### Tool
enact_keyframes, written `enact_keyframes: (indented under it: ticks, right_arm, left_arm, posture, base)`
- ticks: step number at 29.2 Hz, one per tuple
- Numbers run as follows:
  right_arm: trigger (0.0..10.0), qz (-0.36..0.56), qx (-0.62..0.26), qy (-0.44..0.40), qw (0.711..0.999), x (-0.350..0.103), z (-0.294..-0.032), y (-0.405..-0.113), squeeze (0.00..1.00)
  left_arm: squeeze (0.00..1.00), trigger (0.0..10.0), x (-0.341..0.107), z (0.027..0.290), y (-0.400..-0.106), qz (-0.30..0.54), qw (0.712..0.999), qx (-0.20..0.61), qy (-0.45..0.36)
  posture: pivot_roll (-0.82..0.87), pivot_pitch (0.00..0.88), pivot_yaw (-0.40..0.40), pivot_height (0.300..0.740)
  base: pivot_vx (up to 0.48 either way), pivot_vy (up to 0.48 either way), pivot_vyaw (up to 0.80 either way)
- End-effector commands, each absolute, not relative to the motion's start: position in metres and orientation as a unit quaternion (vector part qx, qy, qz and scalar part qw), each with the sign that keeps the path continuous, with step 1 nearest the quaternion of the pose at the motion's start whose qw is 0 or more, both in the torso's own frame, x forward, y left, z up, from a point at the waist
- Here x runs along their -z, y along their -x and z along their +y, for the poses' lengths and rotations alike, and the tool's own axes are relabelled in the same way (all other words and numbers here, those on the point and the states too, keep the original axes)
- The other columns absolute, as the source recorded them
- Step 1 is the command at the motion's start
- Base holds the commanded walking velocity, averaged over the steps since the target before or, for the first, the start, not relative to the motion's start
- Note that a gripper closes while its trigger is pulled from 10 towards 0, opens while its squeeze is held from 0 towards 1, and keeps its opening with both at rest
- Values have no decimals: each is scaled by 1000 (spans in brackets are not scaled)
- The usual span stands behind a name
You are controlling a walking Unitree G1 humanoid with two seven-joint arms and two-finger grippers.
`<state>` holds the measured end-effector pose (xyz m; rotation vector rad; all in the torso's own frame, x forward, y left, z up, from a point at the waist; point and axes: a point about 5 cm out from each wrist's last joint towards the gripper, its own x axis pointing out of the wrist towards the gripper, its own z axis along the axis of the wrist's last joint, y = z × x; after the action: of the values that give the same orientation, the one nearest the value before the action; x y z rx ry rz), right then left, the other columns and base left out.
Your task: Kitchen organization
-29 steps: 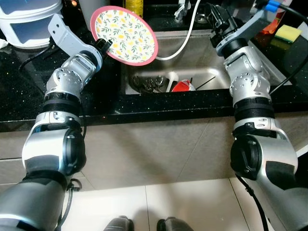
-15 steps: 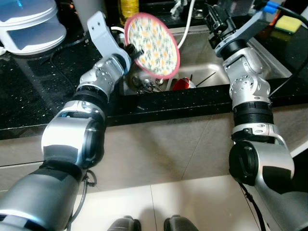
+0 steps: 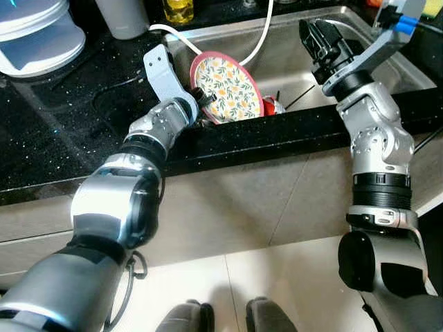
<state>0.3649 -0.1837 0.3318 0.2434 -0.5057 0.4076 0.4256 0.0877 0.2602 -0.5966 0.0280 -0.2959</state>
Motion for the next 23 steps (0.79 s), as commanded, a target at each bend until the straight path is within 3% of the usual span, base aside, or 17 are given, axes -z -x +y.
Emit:
enact_keyframes:
  ticks: [1,2,5,9,14,17,23]
  right_arm:
    - [10000,-253,-213,-115,937,-337,-180,-363,0]
    - [10000,-253,-213,-115,937,-337,-180,-363,0]
    - [10000,-266,-226,-116,930,-344,-175,-362,0]
    - [10000,-272,-232,-121,926,-349,-172,-362,0]
    - [10000,-274,-242,-130,922,-351,-165,-364,0]
    - [10000,-272,-245,-134,921,-350,-162,-365,0]
    - [10000,-267,-242,-136,923,-347,-162,-365,0]
  left_arm:
    - [0,10000,-305,98,-427,-86,937,156,300]
    - [0,10000,-305,98,-427,-86,937,156,300]
    - [0,10000,-420,125,-404,-303,892,213,259]
    - [0,10000,-449,136,-392,-349,877,230,239]
    - [0,10000,-431,131,-401,-303,907,216,197]
    - [0,10000,-399,122,-413,-241,940,189,149]
    - [0,10000,-362,119,-423,-169,972,149,69]
  posture:
    - [-123,203,116,740]
    - [-123,203,116,740]
    - [-86,126,109,740]
    - [-67,103,105,740]
    - [-40,87,96,740]
    - [-34,96,98,740]
    - [-40,118,105,740]
  base:
    - [0,0,0]
    - [0,0,0]
    - [0,0,0]
    - [0,0,0]
    - [0,0,0]
    - [0,0,0]
    - [0,0,0]
